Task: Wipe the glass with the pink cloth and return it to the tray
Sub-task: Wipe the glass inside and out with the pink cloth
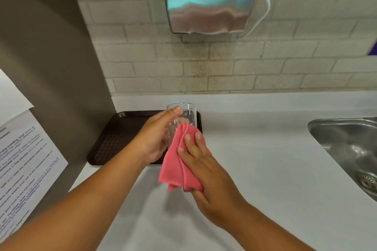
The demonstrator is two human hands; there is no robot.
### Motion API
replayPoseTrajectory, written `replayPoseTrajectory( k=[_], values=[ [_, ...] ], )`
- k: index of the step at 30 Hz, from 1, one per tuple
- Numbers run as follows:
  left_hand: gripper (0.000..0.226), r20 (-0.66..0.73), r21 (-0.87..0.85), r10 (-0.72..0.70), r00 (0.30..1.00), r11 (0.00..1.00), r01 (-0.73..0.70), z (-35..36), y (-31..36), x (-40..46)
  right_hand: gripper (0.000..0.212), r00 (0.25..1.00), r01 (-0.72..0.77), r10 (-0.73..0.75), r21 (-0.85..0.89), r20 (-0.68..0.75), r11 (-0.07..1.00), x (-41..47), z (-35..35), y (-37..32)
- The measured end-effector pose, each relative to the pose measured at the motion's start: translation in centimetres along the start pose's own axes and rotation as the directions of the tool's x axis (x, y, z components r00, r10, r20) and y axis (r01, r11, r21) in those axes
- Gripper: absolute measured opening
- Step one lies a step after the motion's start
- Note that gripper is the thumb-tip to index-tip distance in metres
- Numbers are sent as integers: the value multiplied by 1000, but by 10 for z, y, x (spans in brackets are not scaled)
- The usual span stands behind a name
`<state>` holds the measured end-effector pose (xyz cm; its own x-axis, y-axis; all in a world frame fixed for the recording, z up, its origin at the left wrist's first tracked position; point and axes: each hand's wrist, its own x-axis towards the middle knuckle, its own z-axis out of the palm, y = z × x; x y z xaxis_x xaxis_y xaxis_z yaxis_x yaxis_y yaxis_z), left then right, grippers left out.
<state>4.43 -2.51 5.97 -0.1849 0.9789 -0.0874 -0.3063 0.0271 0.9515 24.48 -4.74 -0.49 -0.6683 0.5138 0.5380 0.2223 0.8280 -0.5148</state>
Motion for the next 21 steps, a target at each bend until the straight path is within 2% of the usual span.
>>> replayPoseTrajectory(
  k=[2,4,8,10,13,15,18,21],
  values=[
    [61,-12,-7,-18,1000,1000,18,0,1,-3,75,998,57,-54,-71,35,996,-1,4,-3],
    [57,-32,-29,-32,999,999,31,-2,0,-5,75,998,58,-55,-82,43,995,4,6,-6],
    [38,17,-122,-53,998,991,54,-3,-4,-9,78,998,-49,49,-4,26,999,28,-3,-12],
    [40,47,-160,-46,998,986,53,-3,-2,-10,78,999,-52,52,29,7,998,38,-9,-14],
    [49,15,-82,4,1000,997,-3,-4,2,-10,74,993,-98,104,127,-46,987,52,-17,-16],
    [39,4,-47,39,999,998,-38,-3,0,-11,72,981,-153,172,200,-84,968,62,-24,-14],
    [27,-46,-21,63,997,998,-64,-2,-2,-10,72,978,-168,187,177,-96,970,63,-30,-10],
    [42,-84,-62,57,995,996,-62,-8,3,-9,72,985,-141,152,131,-78,981,44,-22,-14]
  ],
)
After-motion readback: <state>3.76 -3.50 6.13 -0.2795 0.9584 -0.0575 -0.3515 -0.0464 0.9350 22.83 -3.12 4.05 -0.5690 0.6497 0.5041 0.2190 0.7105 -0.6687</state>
